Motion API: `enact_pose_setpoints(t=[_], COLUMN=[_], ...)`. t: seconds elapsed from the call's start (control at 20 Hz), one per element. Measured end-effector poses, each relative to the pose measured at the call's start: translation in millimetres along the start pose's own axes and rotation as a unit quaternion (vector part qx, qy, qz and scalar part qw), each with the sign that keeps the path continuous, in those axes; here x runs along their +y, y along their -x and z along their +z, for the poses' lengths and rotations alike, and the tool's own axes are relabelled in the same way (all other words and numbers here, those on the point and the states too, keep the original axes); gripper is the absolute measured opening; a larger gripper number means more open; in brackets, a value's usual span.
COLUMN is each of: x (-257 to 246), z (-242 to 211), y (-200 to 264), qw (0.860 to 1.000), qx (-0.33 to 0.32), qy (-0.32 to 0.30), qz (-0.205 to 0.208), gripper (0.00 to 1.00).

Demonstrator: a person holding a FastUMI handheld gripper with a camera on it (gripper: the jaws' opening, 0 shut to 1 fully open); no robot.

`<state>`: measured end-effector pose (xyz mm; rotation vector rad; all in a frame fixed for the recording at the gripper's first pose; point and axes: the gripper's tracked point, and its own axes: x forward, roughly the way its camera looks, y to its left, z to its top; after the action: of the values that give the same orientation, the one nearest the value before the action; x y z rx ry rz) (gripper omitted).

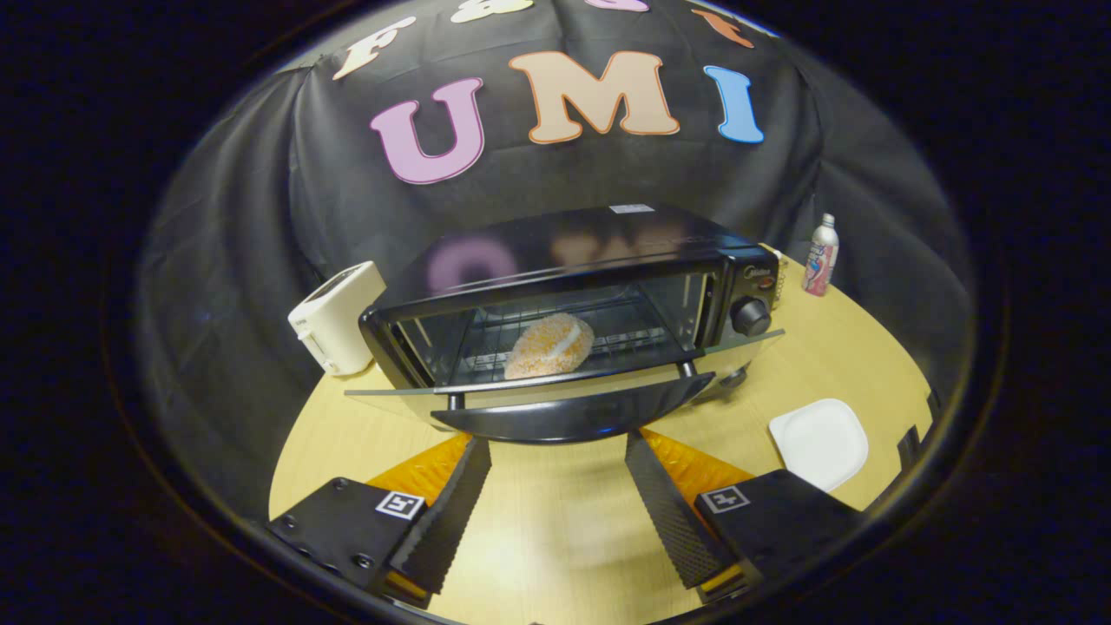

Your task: Open the toaster oven, put the food inside, and close the toaster oven door.

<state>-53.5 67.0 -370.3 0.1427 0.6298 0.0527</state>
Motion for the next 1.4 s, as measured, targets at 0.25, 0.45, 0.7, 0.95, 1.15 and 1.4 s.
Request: enact_pose_setpoints(t=[0.25,0.45,0.7,0.95,1.15,1.4], x=[9,2,-13,-25,-19,-13], z=[26,37,61,132,199,264], y=[-10,-8,15,58,96,138], qw=[1.000,0.999,0.998,0.992,0.981,0.965], qx=[-0.020,-0.031,-0.055,-0.119,-0.185,-0.251], qy=[-0.017,-0.023,0.000,0.031,0.042,0.073], qz=[0.005,-0.002,-0.016,-0.038,-0.033,-0.034], gripper=[0.99,0.99,0.99,0.99,0.99,0.99])
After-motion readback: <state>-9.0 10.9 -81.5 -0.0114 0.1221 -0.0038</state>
